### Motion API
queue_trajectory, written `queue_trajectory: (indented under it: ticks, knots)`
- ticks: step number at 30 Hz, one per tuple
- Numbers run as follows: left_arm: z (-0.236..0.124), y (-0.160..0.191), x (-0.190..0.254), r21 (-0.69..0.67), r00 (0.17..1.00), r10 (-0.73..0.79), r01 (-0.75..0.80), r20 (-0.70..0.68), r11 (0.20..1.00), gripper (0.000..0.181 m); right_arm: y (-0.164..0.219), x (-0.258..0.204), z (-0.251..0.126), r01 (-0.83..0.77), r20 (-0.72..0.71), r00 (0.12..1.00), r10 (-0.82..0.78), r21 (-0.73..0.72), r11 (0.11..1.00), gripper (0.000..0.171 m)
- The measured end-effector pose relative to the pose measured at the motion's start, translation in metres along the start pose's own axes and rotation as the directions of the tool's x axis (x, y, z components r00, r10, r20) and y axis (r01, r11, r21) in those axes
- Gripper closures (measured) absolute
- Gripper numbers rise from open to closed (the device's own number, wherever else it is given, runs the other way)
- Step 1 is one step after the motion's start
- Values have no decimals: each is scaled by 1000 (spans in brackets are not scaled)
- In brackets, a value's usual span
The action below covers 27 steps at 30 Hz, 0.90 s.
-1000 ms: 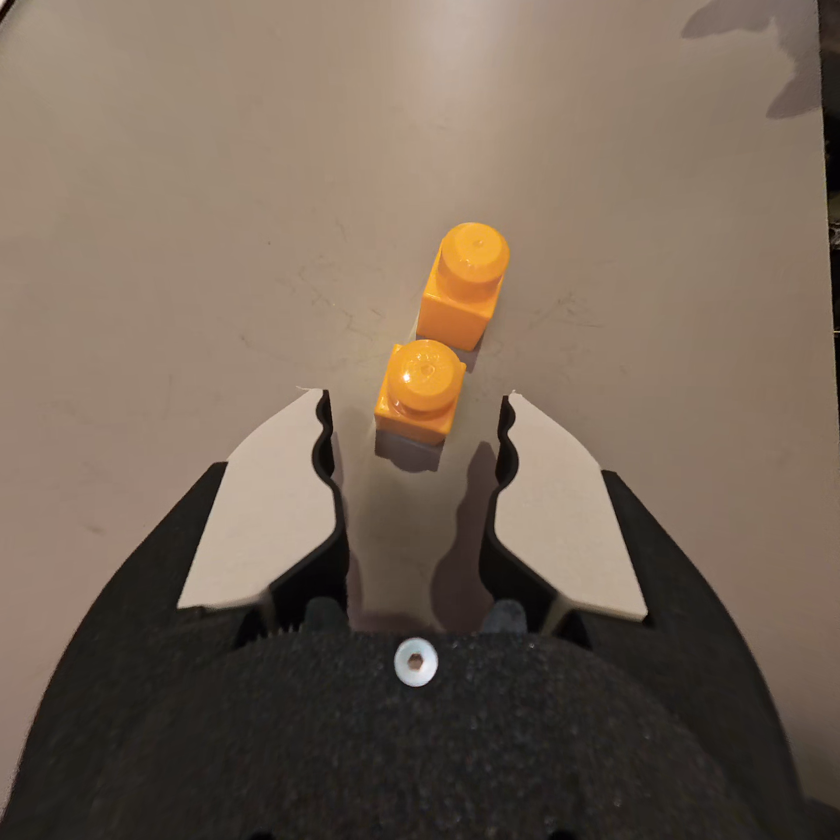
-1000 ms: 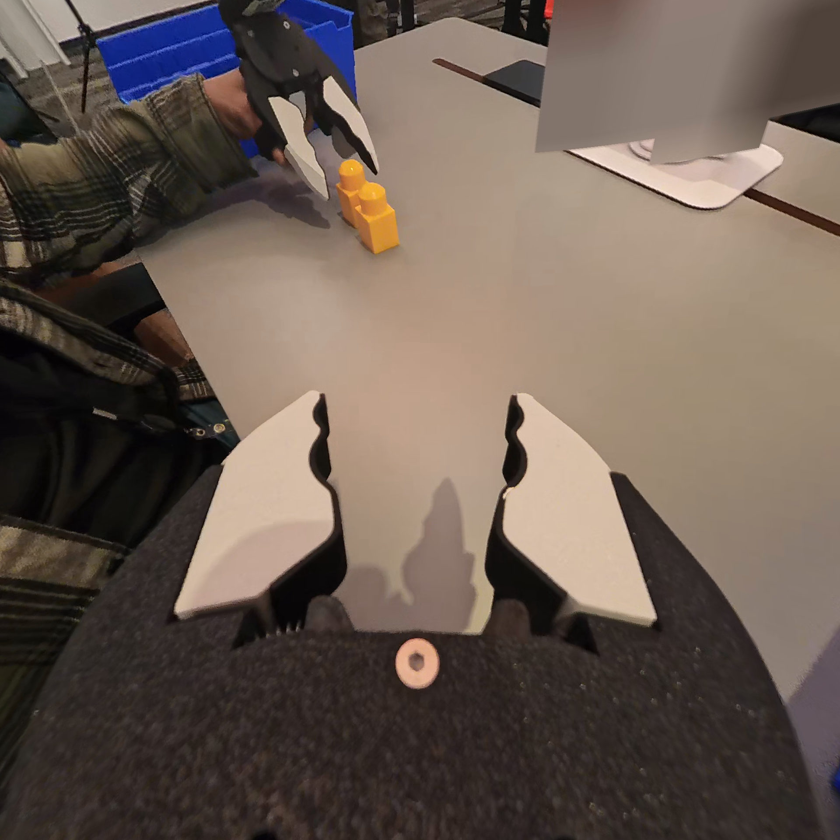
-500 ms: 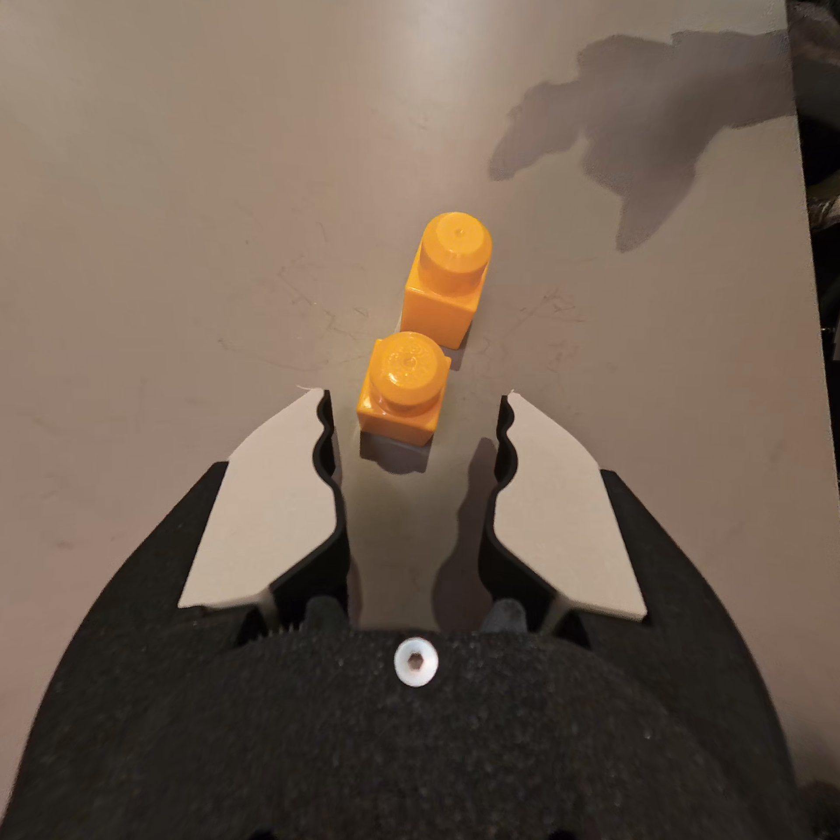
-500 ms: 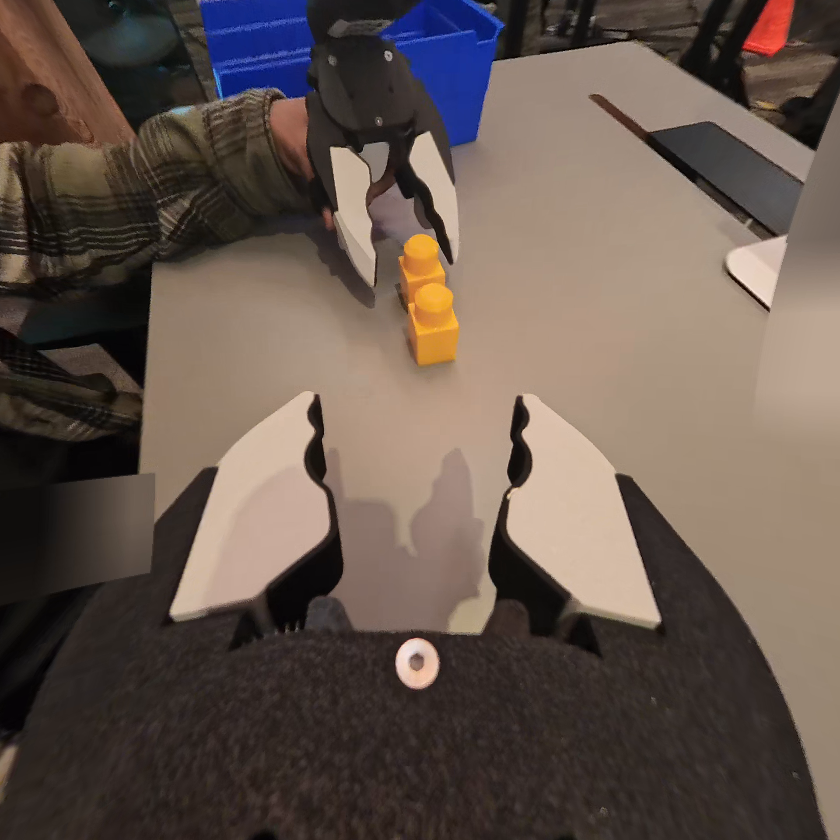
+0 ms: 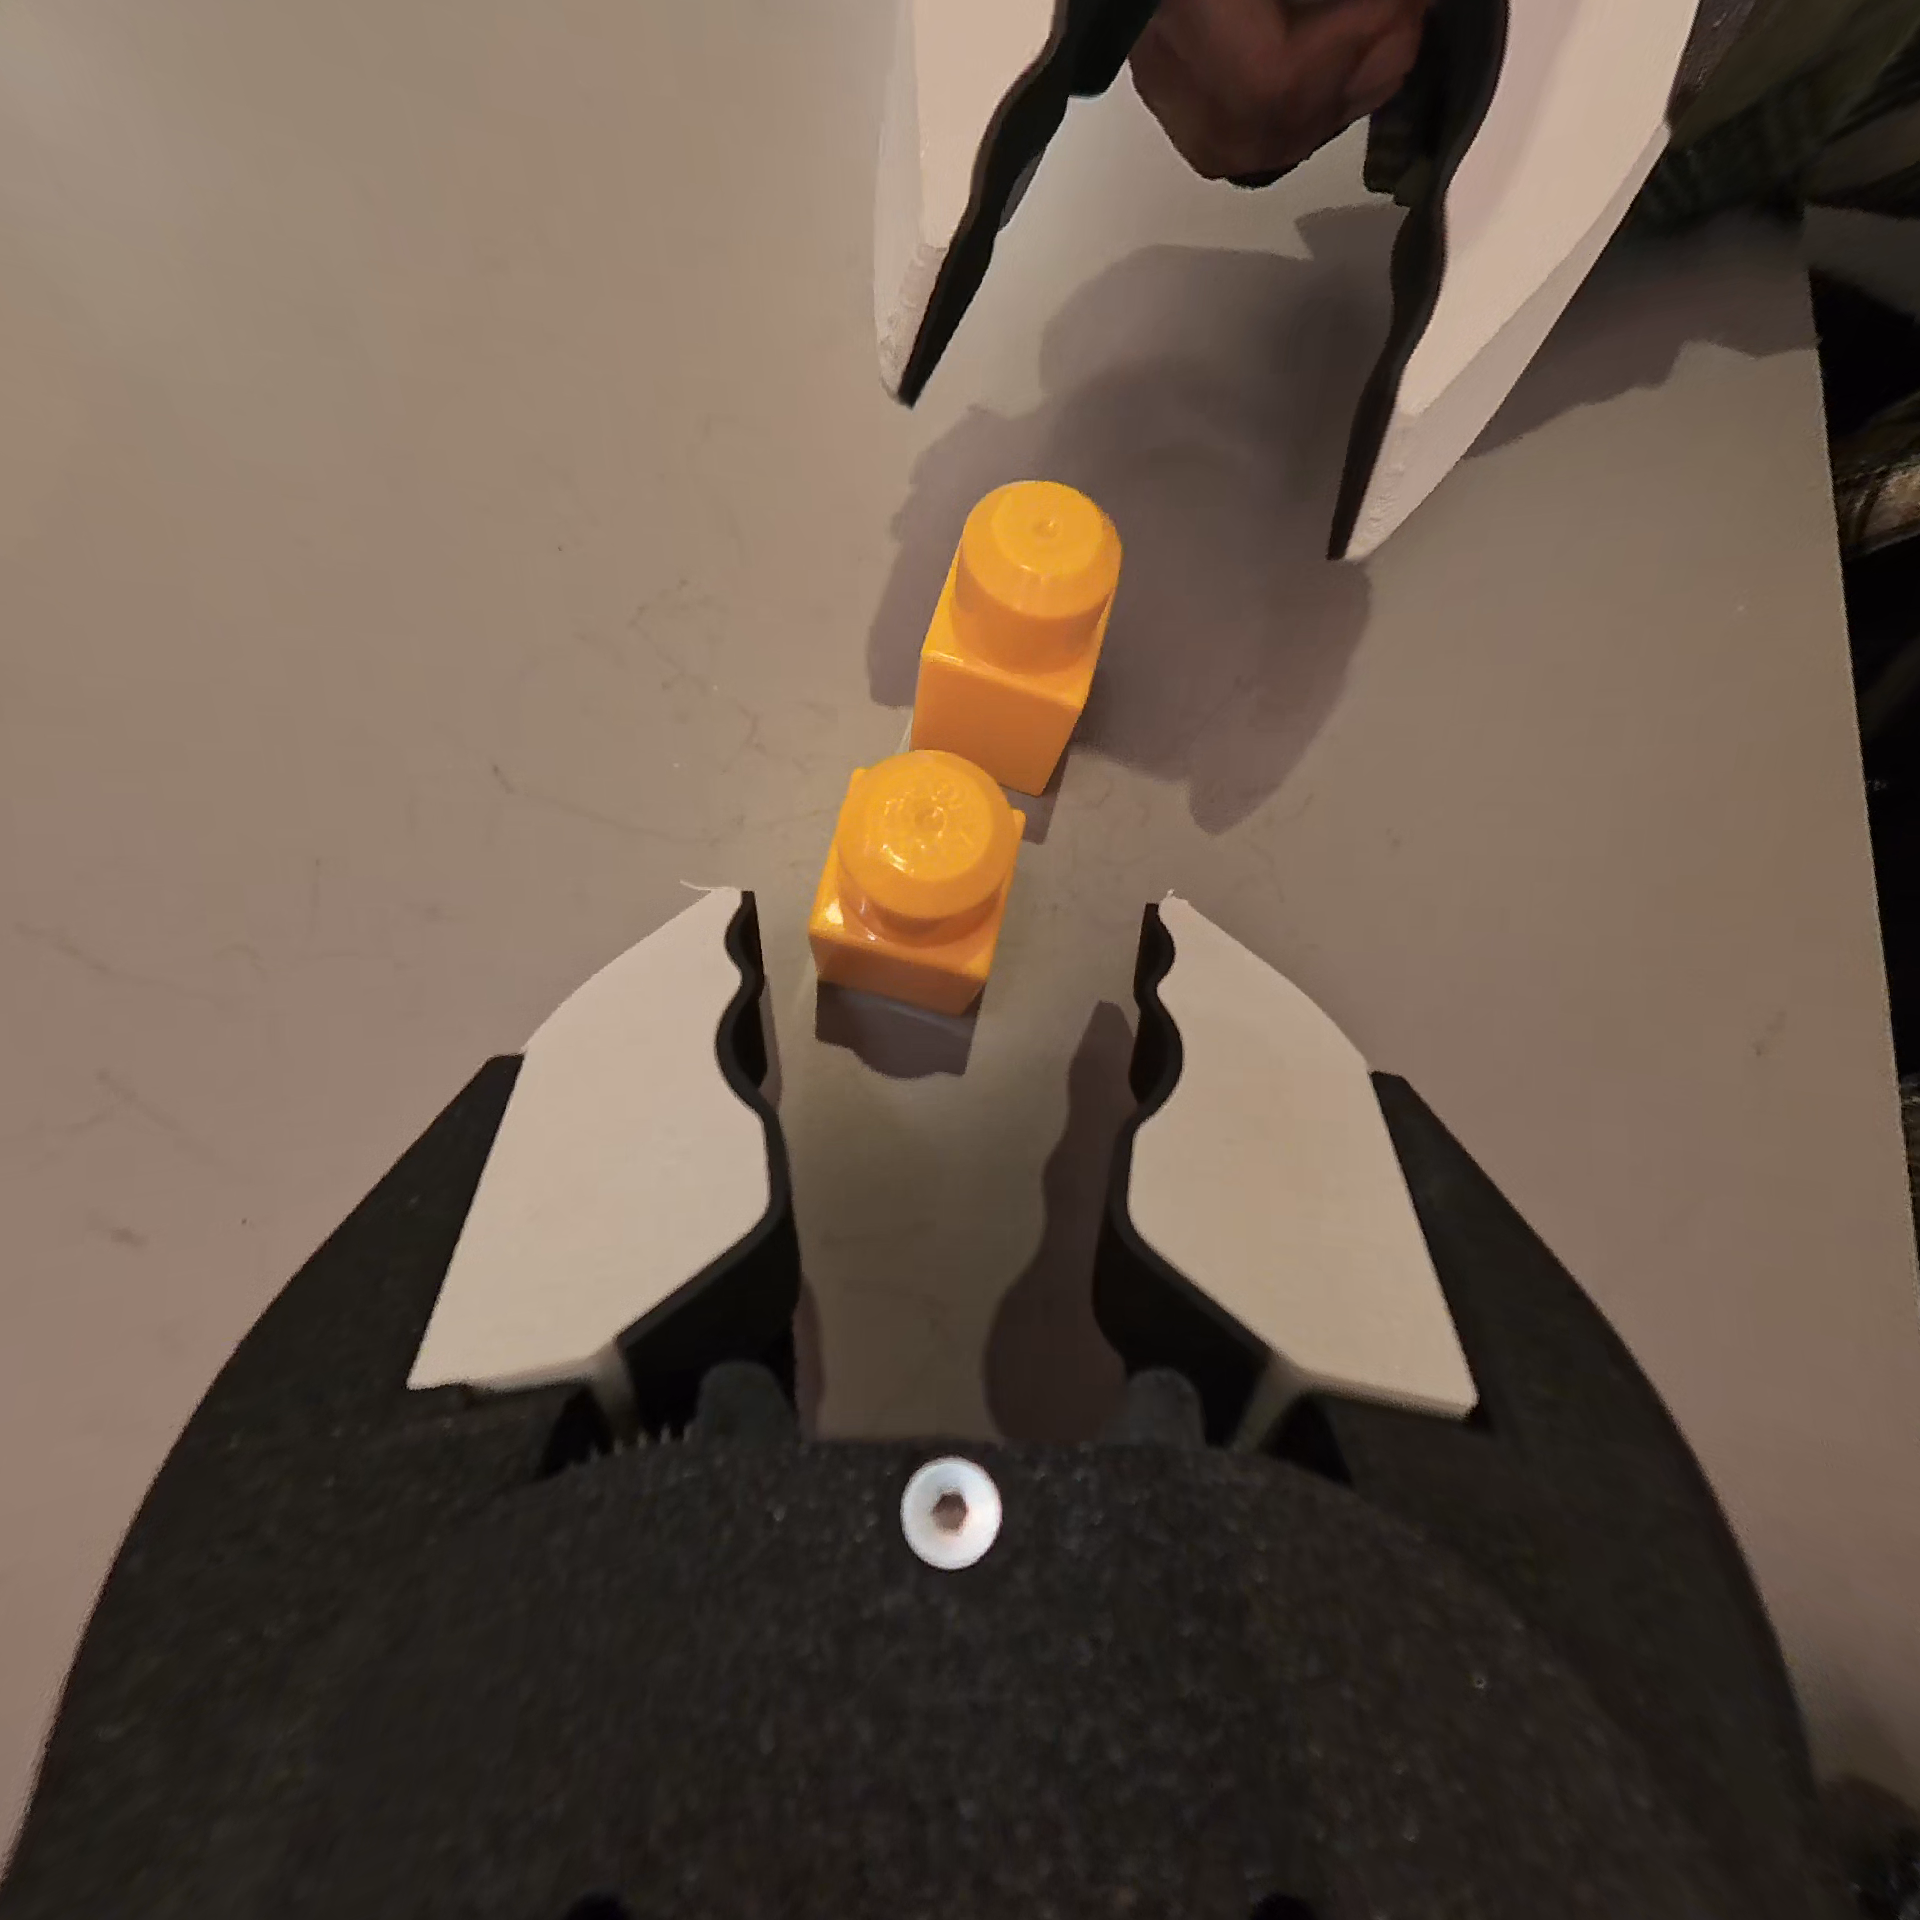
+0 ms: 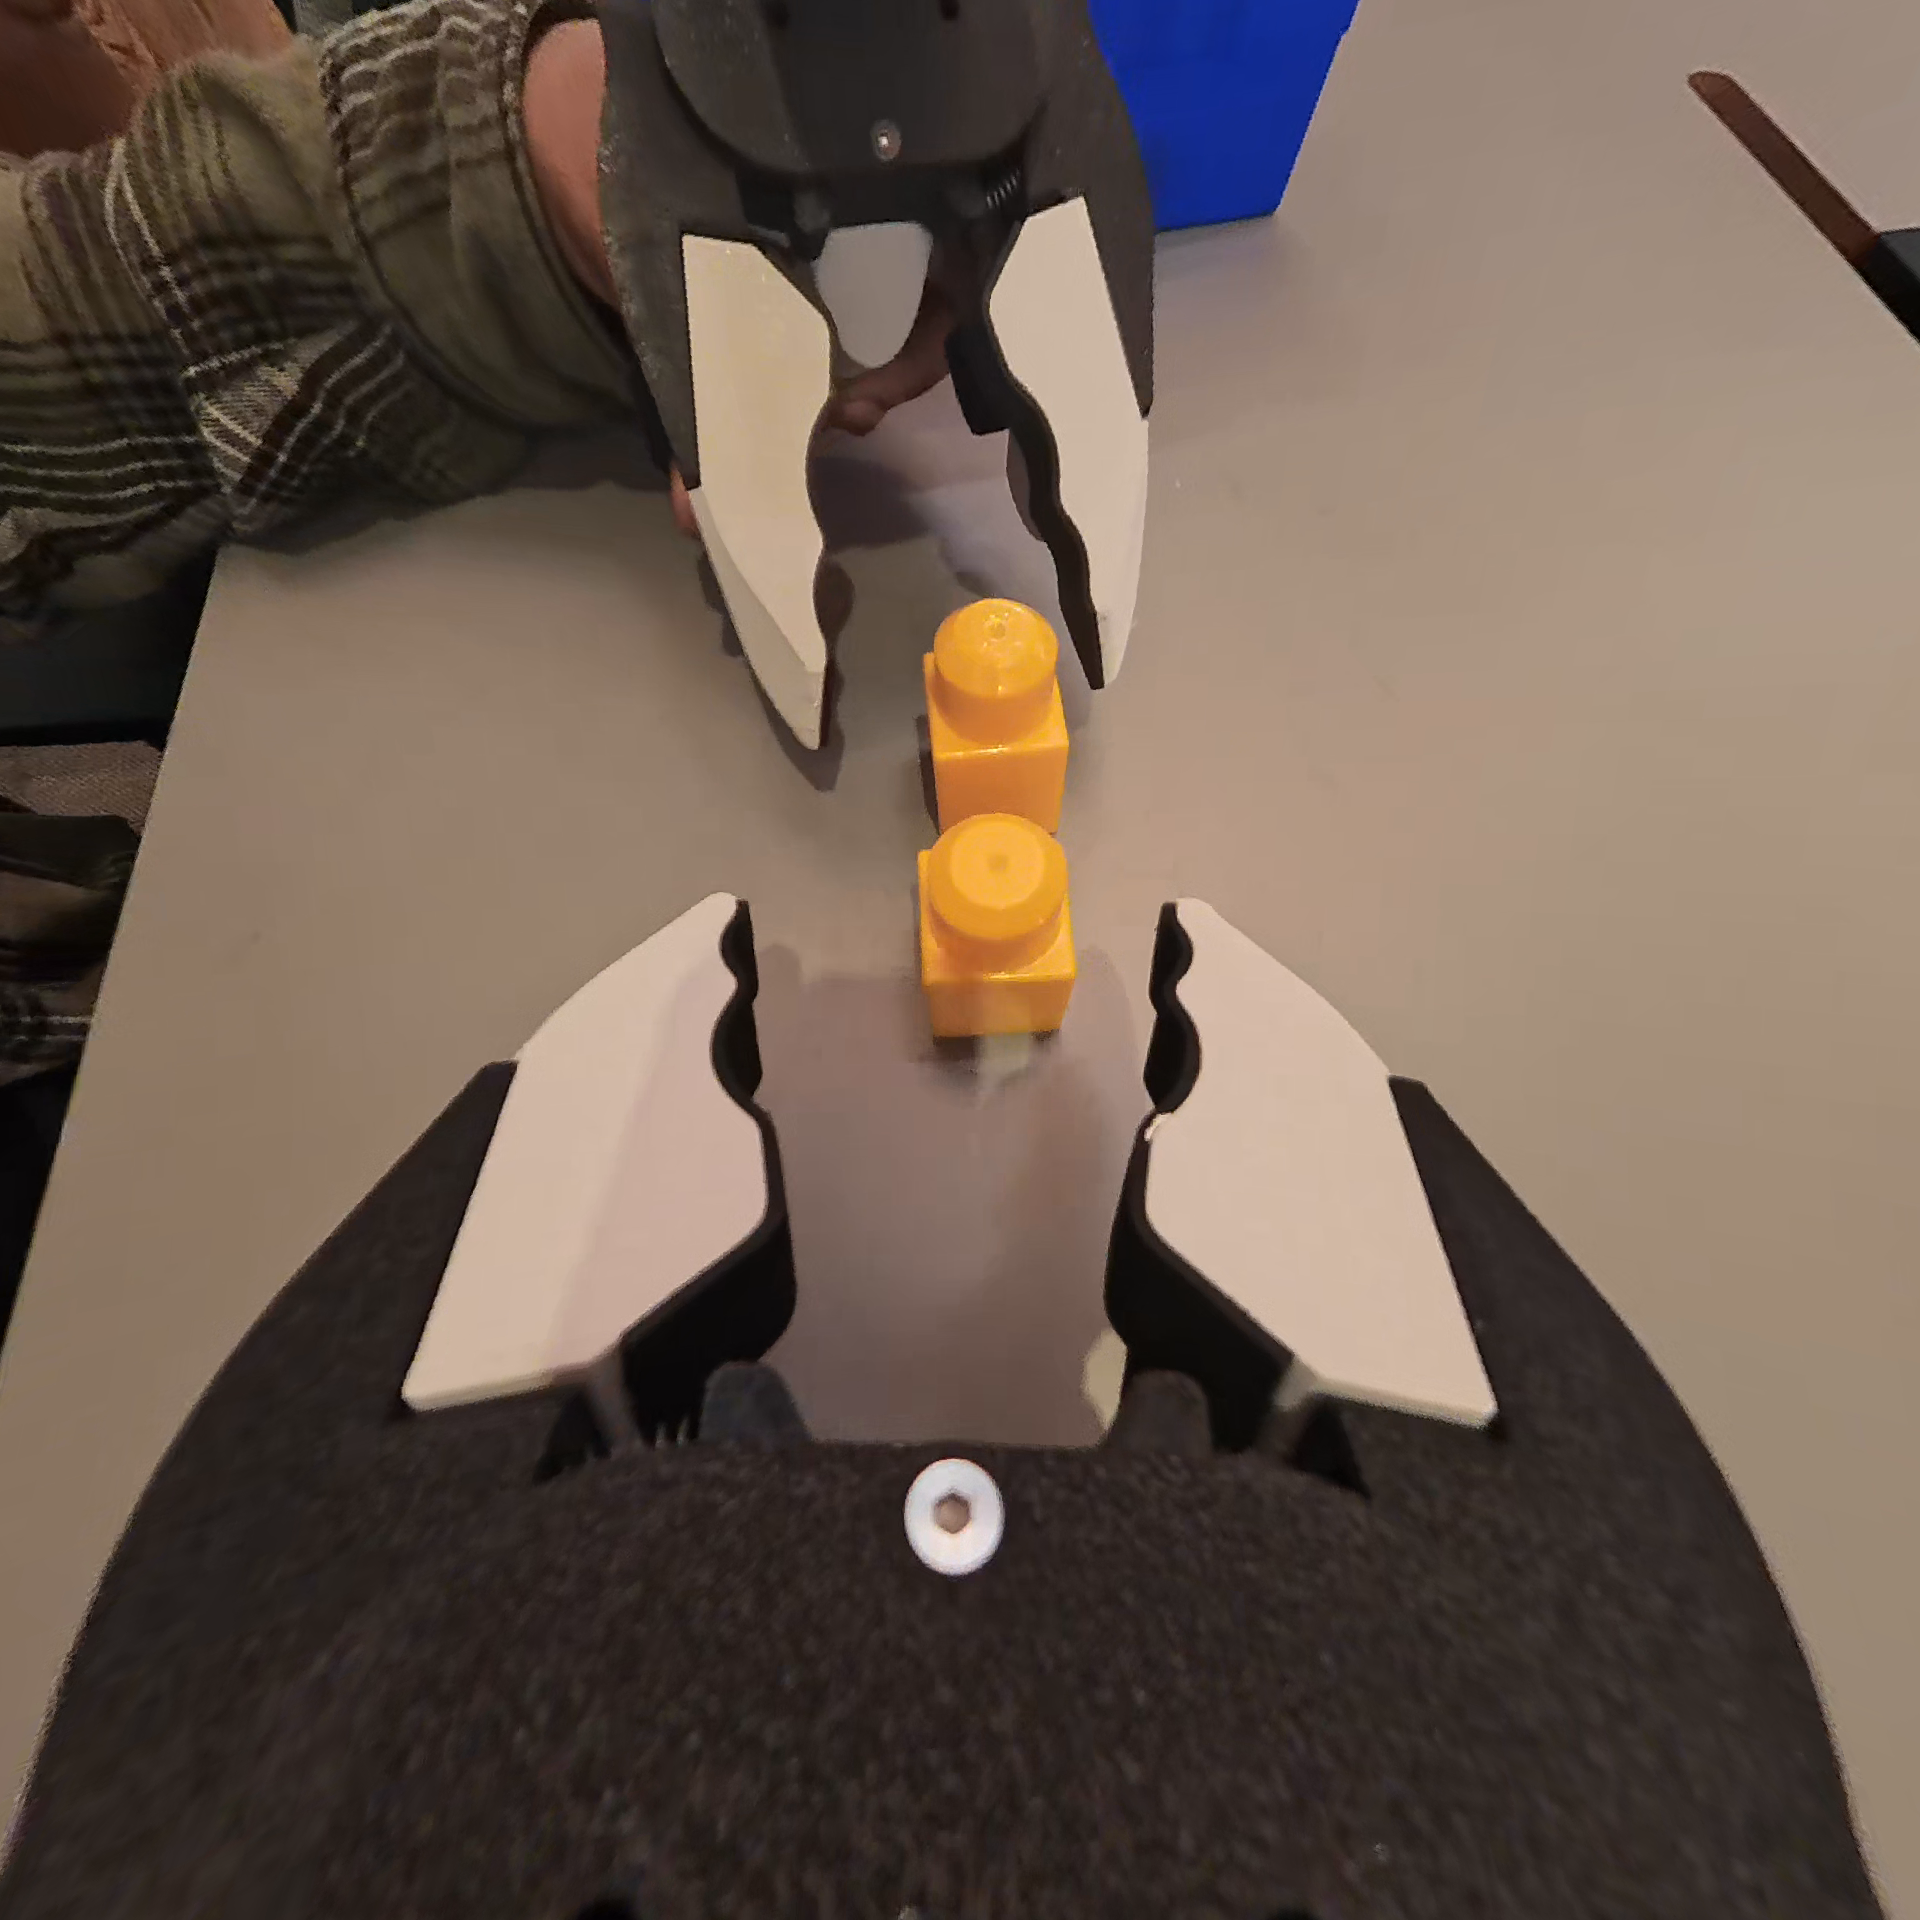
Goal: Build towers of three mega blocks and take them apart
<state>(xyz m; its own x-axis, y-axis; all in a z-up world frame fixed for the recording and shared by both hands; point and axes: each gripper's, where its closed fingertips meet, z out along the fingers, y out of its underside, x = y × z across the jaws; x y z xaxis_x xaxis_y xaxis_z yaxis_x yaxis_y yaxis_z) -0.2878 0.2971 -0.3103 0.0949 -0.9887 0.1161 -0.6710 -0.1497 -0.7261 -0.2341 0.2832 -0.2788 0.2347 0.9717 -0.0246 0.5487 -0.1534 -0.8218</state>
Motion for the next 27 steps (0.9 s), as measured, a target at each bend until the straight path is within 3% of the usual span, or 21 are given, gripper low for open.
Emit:
queue_trajectory:
  ticks: [16,19,27]
  knots:
    - [-1,2,-2,-8,1000,-8,8,8,1000,113,28,10,38,11,42,999,-5,-148,989,113]
    - [0,2,-2,-12,1000,-9,9,8,1000,113,29,9,38,4,66,998,5,-136,991,135]
    - [0,1,-2,-12,1000,-6,7,8,1000,113,36,15,10,30,75,997,-19,-149,988,135]
